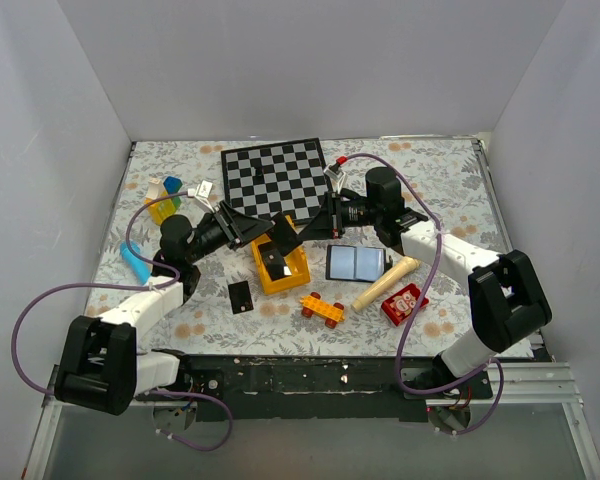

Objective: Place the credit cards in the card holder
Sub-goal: Pick up the credit card from the storage box.

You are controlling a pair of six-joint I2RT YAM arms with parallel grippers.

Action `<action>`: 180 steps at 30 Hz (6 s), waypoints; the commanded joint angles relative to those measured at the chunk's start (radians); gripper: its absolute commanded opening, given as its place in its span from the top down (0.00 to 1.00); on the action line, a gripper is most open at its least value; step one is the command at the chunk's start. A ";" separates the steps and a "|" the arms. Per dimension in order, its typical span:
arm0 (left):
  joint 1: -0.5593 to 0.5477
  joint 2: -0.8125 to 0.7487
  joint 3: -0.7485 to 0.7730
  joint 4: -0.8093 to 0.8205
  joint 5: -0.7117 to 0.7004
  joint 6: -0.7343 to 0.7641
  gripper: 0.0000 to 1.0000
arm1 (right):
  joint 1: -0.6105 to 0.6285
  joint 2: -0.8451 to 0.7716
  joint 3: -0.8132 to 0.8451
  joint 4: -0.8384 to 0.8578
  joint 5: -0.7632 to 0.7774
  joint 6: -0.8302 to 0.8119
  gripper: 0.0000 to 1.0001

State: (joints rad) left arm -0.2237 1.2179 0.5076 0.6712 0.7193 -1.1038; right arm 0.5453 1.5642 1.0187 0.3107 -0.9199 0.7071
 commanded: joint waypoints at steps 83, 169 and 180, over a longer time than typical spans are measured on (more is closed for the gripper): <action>-0.091 0.055 0.009 0.307 0.157 -0.080 1.00 | -0.045 0.011 0.017 0.370 -0.086 0.270 0.99; 0.182 -0.285 -0.279 0.303 0.370 -0.074 1.00 | 0.170 0.151 0.132 0.206 -0.103 0.190 0.66; 0.182 -0.274 -0.270 0.311 0.374 -0.080 1.00 | 0.182 0.163 0.150 0.205 -0.108 0.192 0.67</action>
State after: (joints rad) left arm -0.0475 0.9440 0.2070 0.9524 1.0805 -1.1866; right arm 0.7185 1.7237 1.1282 0.4965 -1.0027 0.9131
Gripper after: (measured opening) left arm 0.024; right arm 0.344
